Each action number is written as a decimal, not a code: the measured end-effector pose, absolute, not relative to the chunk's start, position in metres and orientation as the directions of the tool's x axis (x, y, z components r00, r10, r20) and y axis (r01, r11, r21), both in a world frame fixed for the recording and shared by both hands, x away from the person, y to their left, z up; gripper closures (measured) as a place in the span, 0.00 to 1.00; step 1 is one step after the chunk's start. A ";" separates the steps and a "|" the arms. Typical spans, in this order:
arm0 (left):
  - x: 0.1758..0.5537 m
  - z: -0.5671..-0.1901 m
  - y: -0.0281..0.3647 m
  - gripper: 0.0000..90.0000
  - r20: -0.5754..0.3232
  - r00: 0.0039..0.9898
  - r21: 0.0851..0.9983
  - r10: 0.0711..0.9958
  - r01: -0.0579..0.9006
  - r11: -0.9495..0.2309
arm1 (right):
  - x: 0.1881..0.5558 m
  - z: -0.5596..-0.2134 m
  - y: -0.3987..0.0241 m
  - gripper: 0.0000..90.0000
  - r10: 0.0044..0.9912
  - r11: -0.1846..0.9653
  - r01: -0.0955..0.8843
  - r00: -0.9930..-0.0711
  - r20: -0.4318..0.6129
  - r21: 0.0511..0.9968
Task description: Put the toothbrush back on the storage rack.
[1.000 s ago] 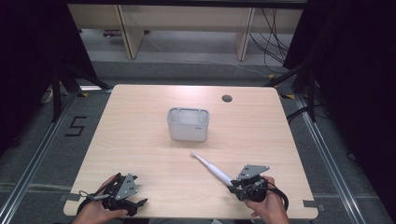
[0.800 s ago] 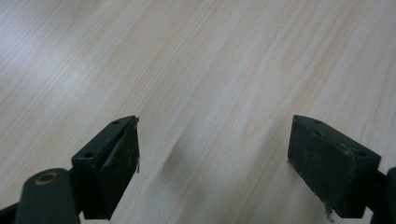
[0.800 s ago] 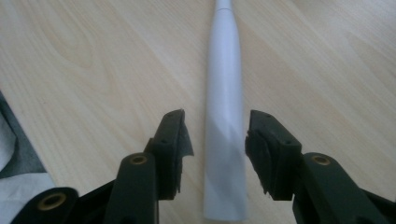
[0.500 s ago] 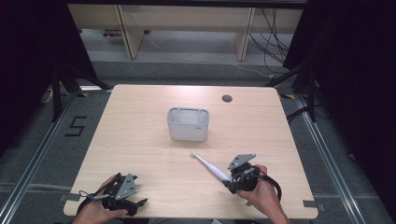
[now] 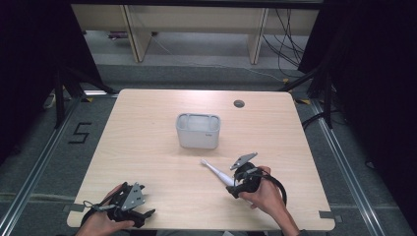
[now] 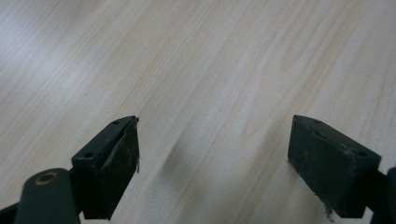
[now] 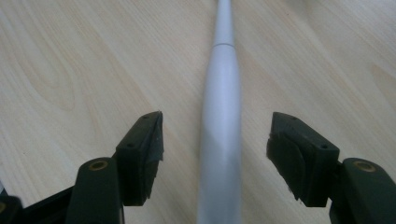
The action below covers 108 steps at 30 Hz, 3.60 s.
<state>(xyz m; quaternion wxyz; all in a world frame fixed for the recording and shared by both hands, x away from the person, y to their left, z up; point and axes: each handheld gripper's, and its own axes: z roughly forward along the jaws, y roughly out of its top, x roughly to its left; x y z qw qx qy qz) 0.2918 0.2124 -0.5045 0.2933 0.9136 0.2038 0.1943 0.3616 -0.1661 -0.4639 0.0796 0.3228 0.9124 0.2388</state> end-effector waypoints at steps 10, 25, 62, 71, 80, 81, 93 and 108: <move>0.292 -0.504 0.213 0.18 0.236 0.841 0.615 0.486 0.258 -0.745 | 0.374 -0.470 -0.155 0.47 0.612 0.718 0.557 -0.791 0.003 0.417; 0.292 -0.504 0.213 0.18 0.237 0.841 0.615 0.486 0.258 -0.745 | 0.382 -0.478 -0.149 0.62 0.596 0.754 0.561 -0.803 0.004 0.342; 0.291 -0.504 0.212 0.18 0.236 0.841 0.617 0.486 0.257 -0.744 | 0.398 -0.477 -0.125 0.74 0.490 0.870 0.484 -0.871 -0.042 0.094; 0.291 -0.504 0.213 0.18 0.236 0.842 0.617 0.486 0.256 -0.744 | 0.399 -0.476 -0.119 0.74 0.491 0.871 0.489 -0.870 -0.047 0.045; 0.291 -0.504 0.213 0.18 0.237 0.842 0.617 0.485 0.256 -0.744 | 0.401 -0.477 -0.117 0.74 0.477 0.879 0.476 -0.878 -0.029 0.033; 0.291 -0.504 0.213 0.18 0.237 0.842 0.616 0.485 0.256 -0.745 | 0.401 -0.477 -0.116 0.74 0.475 0.880 0.474 -0.879 -0.027 0.034; 0.291 -0.503 0.213 0.18 0.239 0.842 0.616 0.485 0.255 -0.745 | 0.402 -0.476 -0.114 0.74 0.461 0.887 0.461 -0.886 -0.045 0.012; 0.292 -0.503 0.213 0.18 0.239 0.842 0.614 0.484 0.255 -0.747 | 0.395 -0.471 -0.123 0.74 0.467 0.884 0.464 -0.883 -0.045 0.061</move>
